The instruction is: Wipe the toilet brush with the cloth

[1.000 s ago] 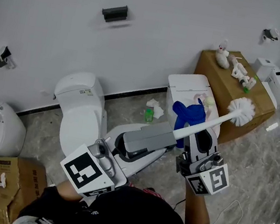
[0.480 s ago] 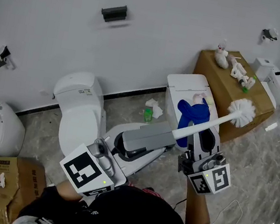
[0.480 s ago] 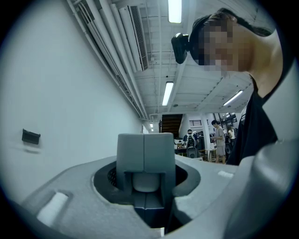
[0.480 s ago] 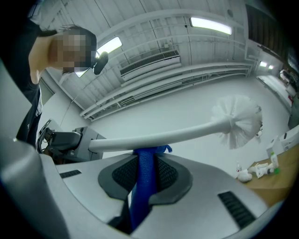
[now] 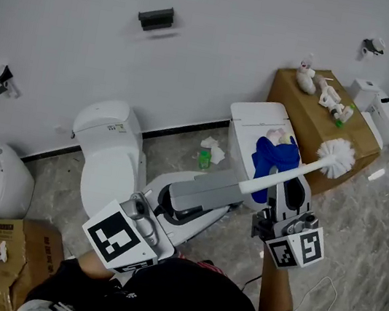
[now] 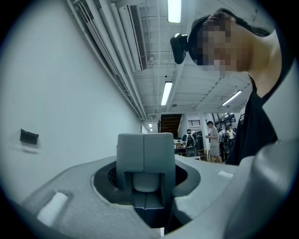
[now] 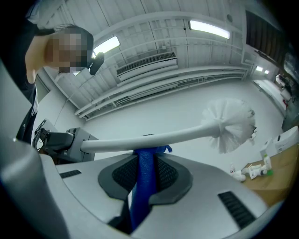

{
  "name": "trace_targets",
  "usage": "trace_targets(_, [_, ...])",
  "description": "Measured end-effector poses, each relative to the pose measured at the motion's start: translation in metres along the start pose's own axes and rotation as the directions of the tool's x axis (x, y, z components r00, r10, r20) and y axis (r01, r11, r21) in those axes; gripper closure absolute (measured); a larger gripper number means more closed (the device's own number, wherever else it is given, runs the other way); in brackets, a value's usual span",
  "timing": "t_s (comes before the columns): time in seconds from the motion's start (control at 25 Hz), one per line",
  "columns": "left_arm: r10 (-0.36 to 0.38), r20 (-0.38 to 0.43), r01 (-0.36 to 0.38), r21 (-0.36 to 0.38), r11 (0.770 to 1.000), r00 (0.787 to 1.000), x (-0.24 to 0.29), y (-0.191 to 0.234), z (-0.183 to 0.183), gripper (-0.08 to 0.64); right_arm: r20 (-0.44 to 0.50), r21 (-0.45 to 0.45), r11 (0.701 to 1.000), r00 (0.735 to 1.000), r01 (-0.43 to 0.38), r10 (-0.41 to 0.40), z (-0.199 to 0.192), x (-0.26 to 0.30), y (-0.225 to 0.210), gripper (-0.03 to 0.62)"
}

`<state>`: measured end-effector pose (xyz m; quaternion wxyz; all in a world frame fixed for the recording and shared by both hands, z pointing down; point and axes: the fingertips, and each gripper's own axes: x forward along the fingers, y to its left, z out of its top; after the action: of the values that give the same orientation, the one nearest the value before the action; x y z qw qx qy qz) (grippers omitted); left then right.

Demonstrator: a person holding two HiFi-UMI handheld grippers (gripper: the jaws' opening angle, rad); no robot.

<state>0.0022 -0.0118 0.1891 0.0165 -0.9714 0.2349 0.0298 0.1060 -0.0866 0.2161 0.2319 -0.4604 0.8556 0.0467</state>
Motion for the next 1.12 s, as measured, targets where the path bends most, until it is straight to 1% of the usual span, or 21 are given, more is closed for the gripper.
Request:
trace_targets(0.16, [0.002,-0.004,-0.002,0.001,1.0,1.0,0.0,-0.001,0.002,0.399,0.006,-0.003,1.0,1.0,0.013,-0.013,0.004,-0.001,-0.005,0.527])
trace_targets(0.28, [-0.004,0.009,0.004,0.011,1.0,1.0,0.0,-0.001,0.001,0.399,0.009,0.001,1.0,1.0,0.026,-0.026,0.004,-0.002,-0.01,0.527])
trace_targets(0.4, [-0.001,0.001,0.001,0.0,1.0,1.0,0.0,-0.001,0.0,0.399,0.013,0.007,0.999,0.999,0.038,-0.038,0.004,-0.003,-0.015,0.526])
trace_targets(0.6, [-0.004,0.008,0.004,0.01,1.0,1.0,-0.001,-0.001,0.002,0.399,0.02,0.012,0.999,0.998,0.051,-0.051,0.008,-0.004,-0.02,0.528])
trace_targets(0.8, [-0.004,0.0,0.004,-0.002,1.0,1.0,-0.001,-0.001,0.001,0.399,0.026,0.009,0.997,0.997,0.072,-0.072,0.01,-0.005,-0.029,0.527])
trace_targets(1.12, [-0.019,0.016,0.019,0.008,1.0,1.0,0.0,-0.001,0.002,0.399,0.035,0.013,0.994,0.994,0.106,-0.106,0.013,-0.009,-0.04,0.527])
